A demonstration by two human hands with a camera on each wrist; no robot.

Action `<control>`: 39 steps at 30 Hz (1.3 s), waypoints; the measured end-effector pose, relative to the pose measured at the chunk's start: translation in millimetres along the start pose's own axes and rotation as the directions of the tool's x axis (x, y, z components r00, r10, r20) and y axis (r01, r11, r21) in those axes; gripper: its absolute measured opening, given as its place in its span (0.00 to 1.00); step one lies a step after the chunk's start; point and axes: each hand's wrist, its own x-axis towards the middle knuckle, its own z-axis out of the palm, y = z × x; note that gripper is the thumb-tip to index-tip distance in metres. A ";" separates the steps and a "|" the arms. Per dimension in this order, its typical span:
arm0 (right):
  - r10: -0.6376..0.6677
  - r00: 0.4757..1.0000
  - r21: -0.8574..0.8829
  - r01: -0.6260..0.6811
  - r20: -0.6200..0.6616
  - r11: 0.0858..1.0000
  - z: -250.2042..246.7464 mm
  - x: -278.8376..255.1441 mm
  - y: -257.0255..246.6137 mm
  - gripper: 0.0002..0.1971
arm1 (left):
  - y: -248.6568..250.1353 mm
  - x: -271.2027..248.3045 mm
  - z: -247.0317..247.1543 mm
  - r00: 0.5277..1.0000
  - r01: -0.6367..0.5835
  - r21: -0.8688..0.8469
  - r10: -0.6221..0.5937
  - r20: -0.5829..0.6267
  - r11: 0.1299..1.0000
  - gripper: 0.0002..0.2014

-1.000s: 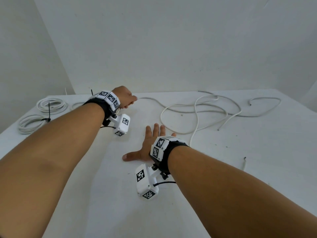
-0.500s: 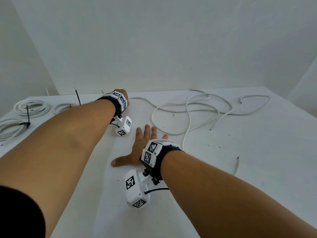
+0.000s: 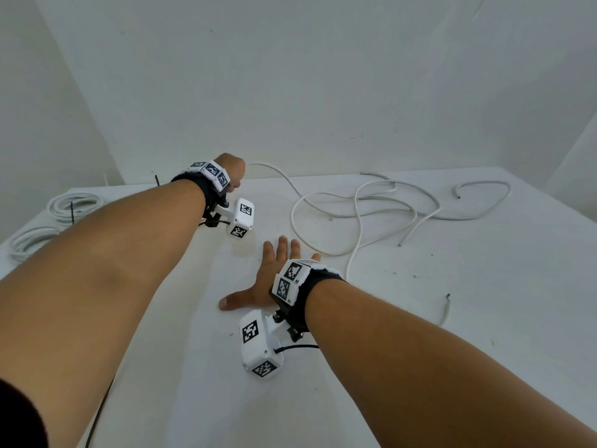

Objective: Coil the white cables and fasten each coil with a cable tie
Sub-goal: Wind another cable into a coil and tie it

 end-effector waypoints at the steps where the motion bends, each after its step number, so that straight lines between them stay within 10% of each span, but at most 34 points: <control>1: 0.001 1.000 -0.006 -0.001 -0.005 1.000 -1.5 0.1 0.2 0.74 | 4.3 -7.9 -5.1 0.998 -0.049 -0.129 0.045 -0.037 0.990 0.16; 9: -0.013 1.000 -0.017 0.012 -0.026 1.000 0.6 8.3 1.8 0.77 | -31.8 -67.4 -27.7 0.998 0.043 -0.792 -0.067 0.004 0.609 0.09; 16: -0.023 0.995 -0.006 0.022 -0.096 1.000 -12.7 0.8 7.7 0.67 | -82.7 -121.6 -52.4 0.994 0.100 -0.950 -0.077 0.081 0.296 0.14; 20: -0.099 0.948 0.175 0.158 -0.302 0.972 -27.0 -8.5 1.3 0.32 | -93.5 -159.6 -52.6 0.969 0.193 -0.923 0.083 0.233 0.334 0.22; 22: -0.041 0.807 0.400 0.335 -0.589 0.853 -31.8 -17.2 -4.2 0.12 | -97.3 -175.8 -47.7 0.957 0.196 -0.916 0.134 0.256 0.350 0.23; 25: 0.039 0.592 0.404 0.498 -0.805 0.767 -32.7 -25.8 -16.8 0.13 | -98.1 -196.6 -37.1 0.932 0.208 -0.917 0.215 0.291 0.339 0.21; 29: -0.162 0.726 0.323 0.480 -0.668 0.816 -22.1 -21.3 -27.8 0.15 | -87.9 -223.1 -29.2 0.849 0.227 -0.923 0.401 0.344 0.311 0.19; 34: -0.286 0.757 0.446 0.598 -0.587 0.666 -3.6 -30.7 -25.6 0.15 | -66.4 -242.5 -32.1 0.856 0.124 -0.992 0.505 0.109 0.005 0.16; 39: -0.293 0.738 0.397 0.602 -0.608 0.693 3.3 -34.4 -23.0 0.16 | -57.8 -237.9 -49.3 0.919 -0.183 -0.904 0.259 -0.297 -0.386 0.20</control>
